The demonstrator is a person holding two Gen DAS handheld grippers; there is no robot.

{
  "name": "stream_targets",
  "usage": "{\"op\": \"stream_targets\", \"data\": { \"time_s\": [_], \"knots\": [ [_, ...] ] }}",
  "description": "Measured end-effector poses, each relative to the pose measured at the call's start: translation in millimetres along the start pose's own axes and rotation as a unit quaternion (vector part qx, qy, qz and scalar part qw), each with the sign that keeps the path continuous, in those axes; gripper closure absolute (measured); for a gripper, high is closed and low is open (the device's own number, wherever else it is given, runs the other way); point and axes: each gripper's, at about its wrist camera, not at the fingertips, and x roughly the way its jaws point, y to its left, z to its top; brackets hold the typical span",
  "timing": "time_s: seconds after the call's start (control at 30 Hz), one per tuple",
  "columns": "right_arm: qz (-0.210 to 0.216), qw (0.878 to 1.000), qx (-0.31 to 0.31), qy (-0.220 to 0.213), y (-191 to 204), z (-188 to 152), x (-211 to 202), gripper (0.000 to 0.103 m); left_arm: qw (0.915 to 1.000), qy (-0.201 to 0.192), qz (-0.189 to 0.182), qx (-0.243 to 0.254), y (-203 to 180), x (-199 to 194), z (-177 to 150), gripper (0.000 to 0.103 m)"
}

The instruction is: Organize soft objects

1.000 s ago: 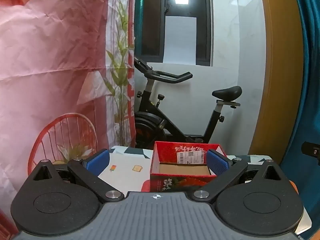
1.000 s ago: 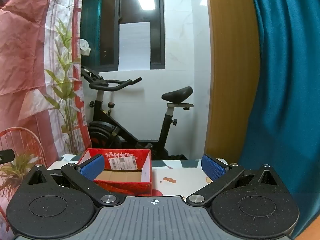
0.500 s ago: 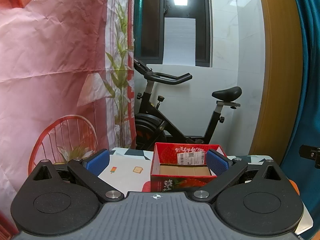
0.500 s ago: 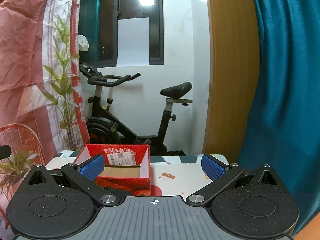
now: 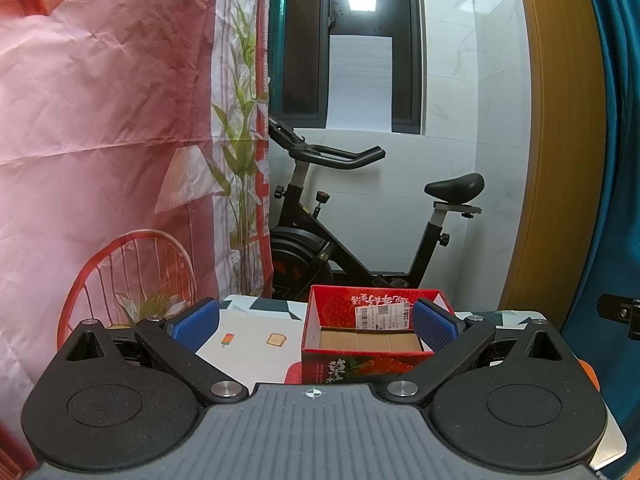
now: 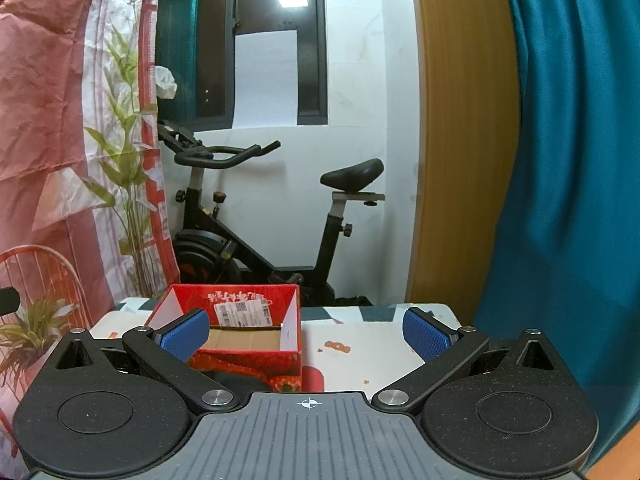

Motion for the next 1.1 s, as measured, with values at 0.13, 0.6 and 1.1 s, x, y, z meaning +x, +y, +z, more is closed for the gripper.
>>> {"op": "stream_targets", "data": {
  "time_s": [0.13,0.6,1.1],
  "knots": [
    [0.000,1.000,0.000,0.001,0.0,-0.8,0.4,0.000,1.0000,0.000,0.000,0.000,0.1,0.0,-0.1,0.000],
    [0.000,1.000,0.001,0.002,0.2,-2.5,0.9,0.000,1.0000,0.000,0.000,0.000,0.1,-0.1,-0.4,0.000],
    [0.001,1.000,0.002,0.003,0.1,-1.9,1.6,0.000,1.0000,0.000,-0.001,0.000,0.3,-0.3,-0.4,0.000]
  ]
}}
